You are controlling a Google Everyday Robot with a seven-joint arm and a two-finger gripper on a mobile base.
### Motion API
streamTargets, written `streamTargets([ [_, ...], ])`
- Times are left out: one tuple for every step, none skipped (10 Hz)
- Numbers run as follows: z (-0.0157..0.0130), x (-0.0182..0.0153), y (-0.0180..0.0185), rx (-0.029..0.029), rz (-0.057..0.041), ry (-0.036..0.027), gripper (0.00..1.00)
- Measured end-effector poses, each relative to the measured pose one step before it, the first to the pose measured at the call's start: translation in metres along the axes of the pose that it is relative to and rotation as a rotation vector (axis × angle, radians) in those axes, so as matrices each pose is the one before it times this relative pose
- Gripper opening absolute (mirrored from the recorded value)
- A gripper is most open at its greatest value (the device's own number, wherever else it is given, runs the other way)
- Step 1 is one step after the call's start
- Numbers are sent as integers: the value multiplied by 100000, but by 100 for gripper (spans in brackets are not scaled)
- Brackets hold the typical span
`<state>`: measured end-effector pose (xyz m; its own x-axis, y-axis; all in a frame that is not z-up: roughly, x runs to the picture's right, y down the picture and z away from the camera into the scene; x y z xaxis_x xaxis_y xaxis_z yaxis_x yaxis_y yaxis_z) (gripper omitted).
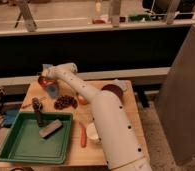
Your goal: Place sponge in red bowl
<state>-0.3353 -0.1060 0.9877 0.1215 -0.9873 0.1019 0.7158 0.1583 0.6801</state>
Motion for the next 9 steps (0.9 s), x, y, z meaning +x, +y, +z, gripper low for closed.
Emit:
streamTargets([
  [117,1,-59,61,-53,157,47],
  [109,37,-89,-144,-101,328,57],
  [97,10,-68,-165,55,287,67],
  [107,-29,-100,-86,-30,213,76],
  [-1,-75,-84,122,-224,-316,80],
  [-396,-4,-403,260,-1202,-814,78],
  [-631,457,-515,99,-868,-146,71],
  [-416,296,-370,-72,-603,-218,61],
  [-87,7,-141,56,-48,-295,51],
])
